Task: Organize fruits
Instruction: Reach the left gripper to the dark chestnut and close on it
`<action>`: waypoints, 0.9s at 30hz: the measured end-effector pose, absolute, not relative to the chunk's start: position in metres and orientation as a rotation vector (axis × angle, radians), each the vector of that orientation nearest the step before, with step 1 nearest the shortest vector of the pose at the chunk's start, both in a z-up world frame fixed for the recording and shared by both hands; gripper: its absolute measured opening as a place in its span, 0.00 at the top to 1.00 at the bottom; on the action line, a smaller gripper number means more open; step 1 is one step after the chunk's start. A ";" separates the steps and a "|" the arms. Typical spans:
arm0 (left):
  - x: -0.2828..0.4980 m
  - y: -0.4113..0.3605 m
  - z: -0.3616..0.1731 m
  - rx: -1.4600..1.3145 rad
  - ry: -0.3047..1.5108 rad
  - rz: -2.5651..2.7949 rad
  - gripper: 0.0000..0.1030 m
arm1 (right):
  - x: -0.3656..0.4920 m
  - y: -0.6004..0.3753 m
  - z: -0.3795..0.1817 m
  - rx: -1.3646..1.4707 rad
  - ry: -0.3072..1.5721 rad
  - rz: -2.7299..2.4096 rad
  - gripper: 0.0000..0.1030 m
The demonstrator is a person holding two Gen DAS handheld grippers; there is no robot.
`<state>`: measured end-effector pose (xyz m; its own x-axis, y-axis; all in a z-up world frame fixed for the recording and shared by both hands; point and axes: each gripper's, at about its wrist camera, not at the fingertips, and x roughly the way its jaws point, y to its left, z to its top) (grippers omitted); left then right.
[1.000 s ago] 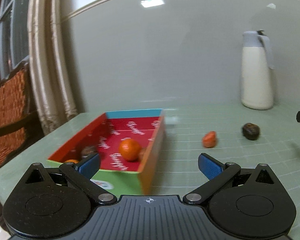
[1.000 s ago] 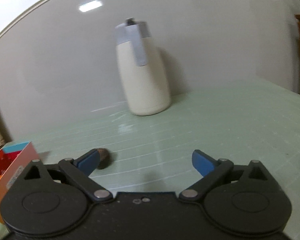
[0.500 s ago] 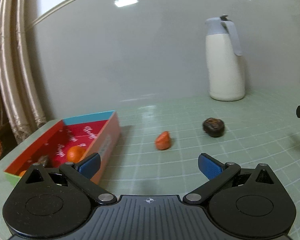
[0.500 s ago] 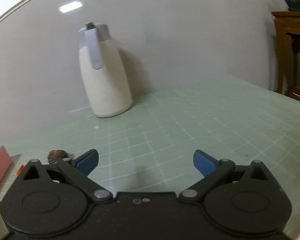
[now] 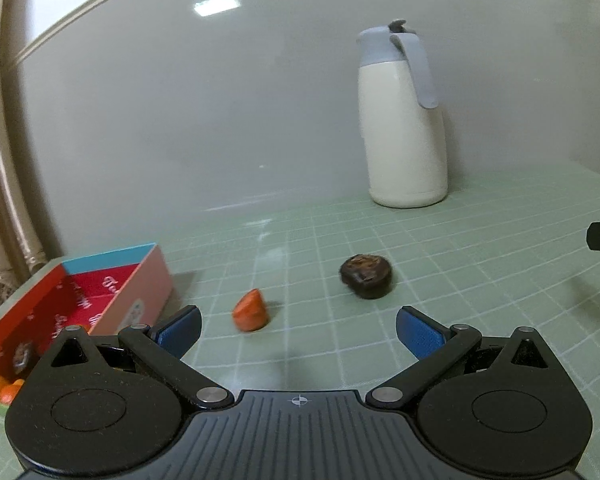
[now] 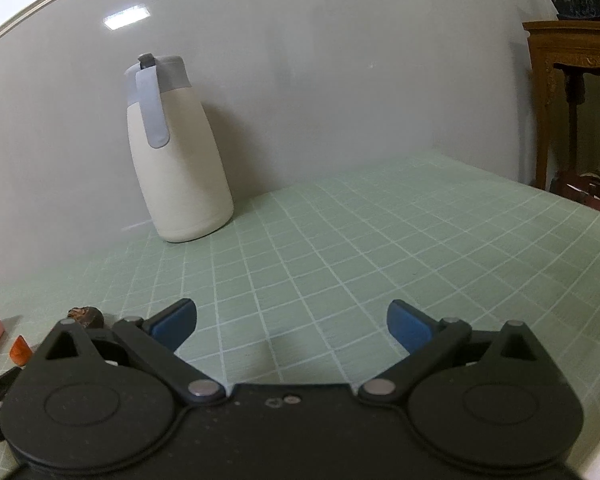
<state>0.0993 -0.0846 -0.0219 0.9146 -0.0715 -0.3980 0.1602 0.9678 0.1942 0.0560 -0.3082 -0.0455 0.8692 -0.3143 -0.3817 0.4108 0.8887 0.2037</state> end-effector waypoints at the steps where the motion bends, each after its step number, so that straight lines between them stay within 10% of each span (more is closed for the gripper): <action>1: 0.101 -0.088 -0.022 0.229 0.402 -0.127 0.00 | 0.057 -0.308 -0.046 0.287 0.348 -0.386 0.01; 27: 0.173 -0.134 -0.036 0.207 0.573 -0.238 0.01 | 0.063 -0.316 -0.048 0.321 0.373 -0.379 0.01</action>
<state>0.1732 -0.1336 -0.0356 0.8141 -0.1646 -0.5569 0.2788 0.9520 0.1262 0.0630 -0.3160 -0.0482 0.8631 -0.2976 -0.4080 0.4134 0.8803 0.2325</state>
